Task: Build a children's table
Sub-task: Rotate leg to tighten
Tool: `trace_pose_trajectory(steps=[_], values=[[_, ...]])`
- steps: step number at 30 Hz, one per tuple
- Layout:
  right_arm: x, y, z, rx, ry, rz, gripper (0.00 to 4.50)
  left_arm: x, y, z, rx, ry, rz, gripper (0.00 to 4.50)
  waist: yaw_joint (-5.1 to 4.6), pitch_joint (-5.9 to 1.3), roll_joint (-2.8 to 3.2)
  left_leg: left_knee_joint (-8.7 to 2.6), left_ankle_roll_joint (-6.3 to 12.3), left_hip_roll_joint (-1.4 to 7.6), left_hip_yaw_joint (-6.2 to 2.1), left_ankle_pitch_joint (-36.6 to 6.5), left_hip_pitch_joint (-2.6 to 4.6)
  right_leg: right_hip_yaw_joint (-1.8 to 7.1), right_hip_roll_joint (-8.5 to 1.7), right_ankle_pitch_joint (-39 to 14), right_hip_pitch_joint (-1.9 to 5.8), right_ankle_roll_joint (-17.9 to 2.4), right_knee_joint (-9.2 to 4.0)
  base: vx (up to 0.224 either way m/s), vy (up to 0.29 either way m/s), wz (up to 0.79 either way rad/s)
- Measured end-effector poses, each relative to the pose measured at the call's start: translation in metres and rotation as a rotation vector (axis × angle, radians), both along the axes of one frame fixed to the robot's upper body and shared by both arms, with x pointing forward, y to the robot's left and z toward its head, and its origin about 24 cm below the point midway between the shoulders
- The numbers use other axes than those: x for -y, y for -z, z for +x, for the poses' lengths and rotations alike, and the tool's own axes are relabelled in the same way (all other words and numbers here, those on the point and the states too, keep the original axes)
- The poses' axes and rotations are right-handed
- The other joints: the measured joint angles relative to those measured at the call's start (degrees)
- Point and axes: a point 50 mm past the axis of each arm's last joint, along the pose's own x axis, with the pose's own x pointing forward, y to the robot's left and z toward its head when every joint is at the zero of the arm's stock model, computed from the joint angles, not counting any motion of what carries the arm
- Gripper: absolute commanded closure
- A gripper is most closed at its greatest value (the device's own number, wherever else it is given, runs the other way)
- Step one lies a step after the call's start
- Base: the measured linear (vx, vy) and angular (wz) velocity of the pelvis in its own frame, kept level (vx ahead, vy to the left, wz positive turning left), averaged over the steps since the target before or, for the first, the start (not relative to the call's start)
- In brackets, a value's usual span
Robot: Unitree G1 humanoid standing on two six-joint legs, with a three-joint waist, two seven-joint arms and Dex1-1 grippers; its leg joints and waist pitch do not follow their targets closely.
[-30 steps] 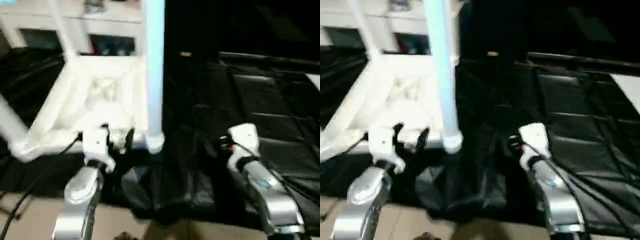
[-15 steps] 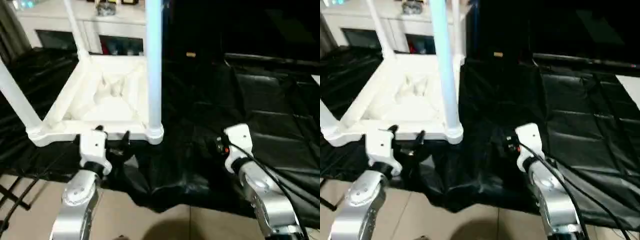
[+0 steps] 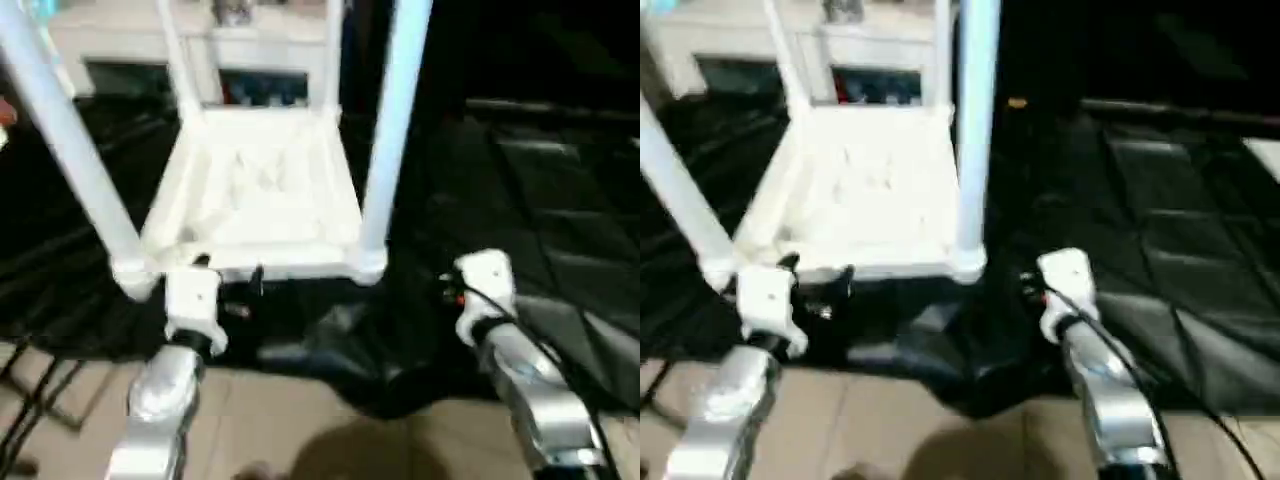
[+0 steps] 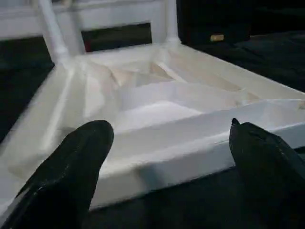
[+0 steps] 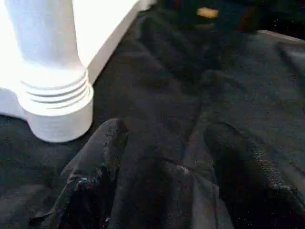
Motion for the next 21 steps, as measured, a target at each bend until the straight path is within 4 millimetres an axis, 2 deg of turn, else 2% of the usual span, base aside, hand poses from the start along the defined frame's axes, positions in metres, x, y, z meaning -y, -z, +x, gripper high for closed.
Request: trace_pose_trajectory(steps=[1, 2, 3, 4, 5, 6, 7, 8, 9, 10, 11, 12, 13, 15, 16, 18, 21], values=[[-0.001, 0.002, -0.001, -0.006, -0.001, 0.002, 1.55, -0.001, 0.001, 0.000, -0.002, -0.008, 0.005, 0.04, -1.14, 0.31, 0.49, -0.39, 0.24, 0.79, 0.09, 0.23, -0.08, 0.87, 1.19, -0.16, 0.39, -0.93, -0.82, -0.108, 0.215, 0.27], [-0.001, 0.003, -0.001, -0.012, -0.003, 0.005, 1.55, -0.003, 0.002, -0.001, -0.009, -0.017, 0.009, 0.04, -1.75, 0.36, 0.65, -0.91, 0.11, 1.14, 0.12, 0.41, 0.00, 1.01, 2.19, -0.89, 0.44, -2.61, -0.08, -0.096, 0.133, 0.25], [-0.003, 0.002, 0.000, -0.008, -0.006, 0.007, 1.55, -0.006, 0.002, -0.001, -0.008, -0.033, 0.011, 0.04, -1.90, 0.16, 0.54, -1.68, 0.39, 1.58, -0.06, 1.15, 0.19, 0.52, 3.60, -0.81, 0.37, -3.41, 2.40, -0.057, 0.122, -0.02], [-0.003, 0.000, 0.001, 0.000, -0.009, 0.007, 1.55, -0.007, 0.002, -0.001, -0.007, -0.039, 0.005, 0.04, -1.85, -0.15, 0.60, -2.43, 0.84, 2.01, -0.03, 1.98, 0.14, 0.32, 4.58, -0.85, 0.40, -3.49, 3.43, -0.057, 0.122, -0.02], [-0.004, -0.002, 0.002, 0.010, -0.011, 0.008, 1.55, -0.008, 0.002, -0.001, -0.006, -0.045, -0.002, 0.04, -1.79, -0.41, 0.58, -3.02, 0.93, 2.12, -0.02, 2.36, 0.00, 0.32, 5.13, -0.87, 0.57, -3.52, 3.53, -0.057, 0.054, -0.08], [-0.005, -0.005, 0.003, 0.022, -0.016, 0.009, 1.55, -0.008, 0.001, -0.001, -0.005, -0.051, -0.022, 0.04, -1.78, -0.61, 0.35, -3.77, 1.30, 1.73, 0.03, 3.35, -0.06, 0.56, 4.99, -0.97, 1.25, -3.67, 2.47, -0.054, -0.008, -0.11], [-0.005, -0.005, 0.004, 0.025, -0.017, 0.010, 1.55, -0.008, 0.001, 0.000, -0.003, -0.052, -0.032, 0.04, -1.78, -0.85, -0.04, -4.01, 1.33, 1.17, 0.12, 3.72, -0.24, 1.05, 4.48, -0.99, 1.79, -3.70, 1.31, -0.054, -0.008, -0.11], [-0.005, -0.006, 0.004, 0.026, -0.018, 0.010, 1.55, -0.008, 0.000, 0.000, 0.000, -0.052, -0.034, 0.04, -1.78, -1.10, -0.95, -4.03, 1.62, 0.25, 0.39, 4.06, -0.39, 1.85, 3.44, -1.27, 2.42, -3.38, -0.80, -0.056, -0.077, -0.12], [-0.002, -0.005, 0.003, 0.022, -0.011, 0.003, 1.55, -0.007, 0.000, 0.001, 0.001, -0.051, -0.043, 0.04, -1.55, -1.31, -1.50, -4.08, 1.76, 0.00, 0.66, 4.17, -0.99, 2.28, 3.08, -1.52, 2.30, -0.88, -0.73, -0.088, -0.096, -0.13], [0.002, -0.002, 0.001, 0.012, 0.001, -0.001, 1.55, -0.004, 0.000, 0.001, 0.002, -0.045, -0.056, 0.04, -0.76, -1.22, -1.49, -4.70, 1.78, -0.08, 1.38, 4.16, -0.82, 2.36, 3.00, -1.49, 1.95, -0.80, -0.87, -0.088, -0.096, -0.13], [0.006, 0.000, 0.000, 0.002, 0.013, -0.006, 1.55, 0.002, 0.000, 0.002, 0.003, -0.020, -0.064, 0.04, -0.22, -1.11, -1.82, -5.38, 1.78, 0.09, 1.97, 4.16, -0.73, 2.50, 2.86, -1.35, 1.52, -0.73, -0.86, -0.086, -0.086, -0.16], [0.009, 0.000, 0.000, 0.001, 0.024, -0.008, 1.55, 0.005, -0.001, 0.002, 0.005, 0.007, -0.068, 0.04, 0.24, -1.24, -1.44, -5.87, 1.42, 0.37, 2.29, 4.40, -0.73, 2.46, 2.94, -1.11, 1.13, -0.90, -0.85, -0.047, -0.080, -0.13], [0.009, -0.001, 0.000, 0.003, 0.025, -0.008, 1.55, 0.005, -0.001, 0.002, 0.004, 0.015, -0.066, 0.04, 0.38, -1.30, -1.31, -6.40, 0.47, 0.66, 2.48, 5.14, -0.61, 2.38, 3.11, -1.02, 0.98, -1.05, -0.84, -0.047, -0.080, -0.13], [0.009, -0.001, 0.000, 0.003, 0.022, -0.007, 1.55, 0.004, 0.000, 0.001, 0.003, 0.019, -0.057, 0.04, 0.70, -1.19, -1.49, -6.66, 0.03, 1.29, 3.17, 5.55, -0.56, 2.25, 3.23, -0.91, 0.87, -1.24, -0.85, -0.017, -0.027, -0.01], [0.008, -0.001, 0.001, 0.004, 0.022, -0.006, 1.55, 0.004, 0.000, 0.001, 0.000, 0.020, -0.055, 0.04, 0.88, -1.15, -1.51, -6.66, 0.01, 1.43, 3.29, 5.57, -0.31, 2.30, 3.23, -0.88, 0.85, -1.28, -0.86, 0.000, 0.000, 0.00], [0.007, -0.001, 0.001, 0.009, 0.014, -0.012, 1.55, 0.003, 0.000, 0.001, -0.001, 0.022, -0.055, 0.04, 1.13, -1.04, -1.48, -6.66, -0.06, 1.62, 3.65, 5.72, -0.12, 2.43, 3.18, -0.86, 0.96, -1.26, -0.94, 0.000, 0.000, 0.00], [0.006, -0.003, 0.001, 0.024, -0.005, -0.034, 1.55, 0.002, 0.000, 0.001, -0.002, 0.027, -0.062, 0.04, 1.37, -0.78, -1.42, -6.81, -0.03, 1.86, 4.01, 5.69, 0.45, 2.39, 3.18, -0.86, 1.79, -1.16, -1.84, 0.000, 0.000, 0.00]])
